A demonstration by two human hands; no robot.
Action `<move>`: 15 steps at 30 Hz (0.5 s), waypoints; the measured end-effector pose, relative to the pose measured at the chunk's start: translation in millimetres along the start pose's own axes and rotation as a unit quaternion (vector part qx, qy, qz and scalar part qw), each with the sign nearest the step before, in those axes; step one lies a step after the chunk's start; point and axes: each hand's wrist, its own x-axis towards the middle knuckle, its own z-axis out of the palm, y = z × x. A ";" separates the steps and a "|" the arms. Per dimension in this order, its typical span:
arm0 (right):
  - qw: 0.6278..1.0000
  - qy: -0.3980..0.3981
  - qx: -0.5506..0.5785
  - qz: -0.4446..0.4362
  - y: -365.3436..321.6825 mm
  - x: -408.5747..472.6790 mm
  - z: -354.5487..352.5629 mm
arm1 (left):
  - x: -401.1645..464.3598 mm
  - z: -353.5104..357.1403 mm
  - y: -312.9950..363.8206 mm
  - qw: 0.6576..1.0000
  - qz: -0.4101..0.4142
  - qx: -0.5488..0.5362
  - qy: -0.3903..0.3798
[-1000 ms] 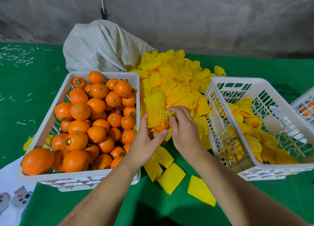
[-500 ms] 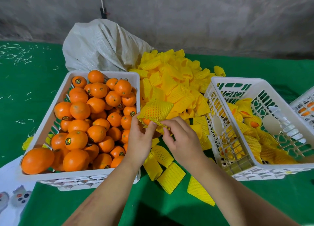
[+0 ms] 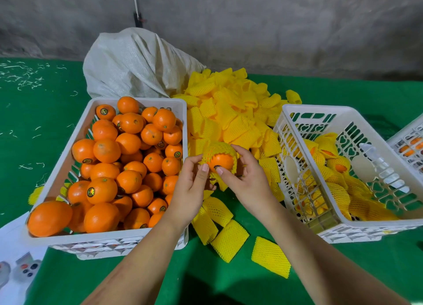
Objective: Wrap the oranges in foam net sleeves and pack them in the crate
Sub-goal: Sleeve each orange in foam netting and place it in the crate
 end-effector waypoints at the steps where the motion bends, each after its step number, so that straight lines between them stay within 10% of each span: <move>1: 1.000 0.013 -0.008 -0.007 0.1 0.4 0.5 | 0.0 0.0 0.3 1.000 -0.003 -0.002 0.001; 15: 0.996 0.087 0.028 -0.004 -3.1 -4.6 18.8 | 1.9 -2.0 -2.6 0.996 -0.038 -0.054 0.068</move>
